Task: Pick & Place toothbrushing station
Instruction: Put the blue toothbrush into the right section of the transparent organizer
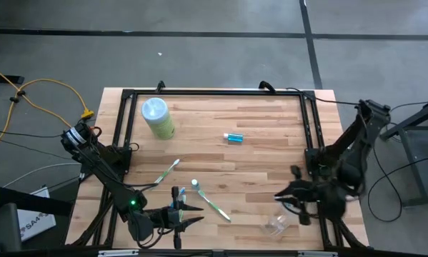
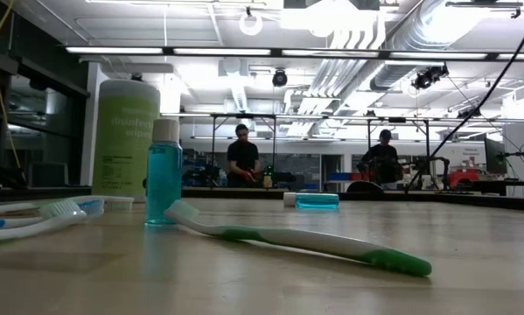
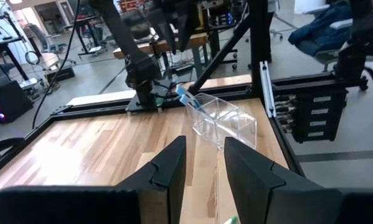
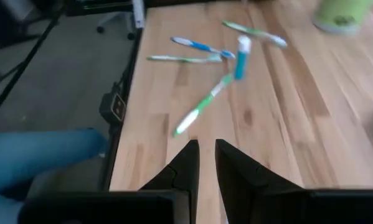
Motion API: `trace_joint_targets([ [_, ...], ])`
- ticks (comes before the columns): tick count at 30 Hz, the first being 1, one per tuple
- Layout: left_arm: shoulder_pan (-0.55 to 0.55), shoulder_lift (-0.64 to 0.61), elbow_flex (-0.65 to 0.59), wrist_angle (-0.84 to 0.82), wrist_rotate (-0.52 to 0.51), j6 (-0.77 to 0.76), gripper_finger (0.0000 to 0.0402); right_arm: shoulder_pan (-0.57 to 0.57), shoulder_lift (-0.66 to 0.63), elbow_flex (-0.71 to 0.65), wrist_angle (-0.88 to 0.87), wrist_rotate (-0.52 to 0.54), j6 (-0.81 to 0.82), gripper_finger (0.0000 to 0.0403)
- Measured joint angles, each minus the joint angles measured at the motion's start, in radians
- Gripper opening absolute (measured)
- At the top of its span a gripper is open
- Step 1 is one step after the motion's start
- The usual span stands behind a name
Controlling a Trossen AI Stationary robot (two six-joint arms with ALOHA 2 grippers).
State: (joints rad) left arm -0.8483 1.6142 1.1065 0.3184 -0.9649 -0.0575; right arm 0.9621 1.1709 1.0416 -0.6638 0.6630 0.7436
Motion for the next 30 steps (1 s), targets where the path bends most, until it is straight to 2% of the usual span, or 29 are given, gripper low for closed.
trace_joint_targets([
  [3, 0.000, 0.000, 0.000, -0.016, -0.012, 0.000, 0.0103, -0.104, 0.010, 0.000, 0.109, -0.088, -0.200, 0.0045],
  [6, -0.011, 0.000, 0.000, -0.026, -0.039, -0.001, 0.0103, -0.182, 0.011, 0.000, 0.152, -0.106, -0.323, 0.0045],
  [10, -0.038, 0.000, 0.000, -0.056, -0.114, -0.007, 0.0104, -0.275, 0.011, 0.000, 0.142, -0.116, -0.357, 0.0045],
  [13, -0.057, 0.000, 0.000, -0.117, -0.167, -0.068, 0.0104, -0.328, 0.013, 0.000, 0.144, -0.140, -0.364, 0.0045],
  [20, -0.072, 0.000, 0.000, -0.296, -0.167, -0.318, 0.0104, -0.390, 0.015, 0.000, 0.161, -0.178, -0.404, 0.0045],
  [23, -0.071, 0.000, 0.000, -0.347, -0.119, -0.446, 0.0104, -0.402, 0.015, 0.000, 0.176, -0.199, -0.408, 0.0044],
  [27, -0.071, 0.000, 0.000, -0.446, -0.033, -0.664, 0.0104, -0.408, 0.015, 0.000, 0.175, -0.201, -0.421, 0.0044],
  [30, -0.071, 0.000, 0.000, -0.560, -0.017, -0.868, 0.0104, -0.408, 0.015, 0.000, 0.175, -0.202, -0.435, 0.0044],
])
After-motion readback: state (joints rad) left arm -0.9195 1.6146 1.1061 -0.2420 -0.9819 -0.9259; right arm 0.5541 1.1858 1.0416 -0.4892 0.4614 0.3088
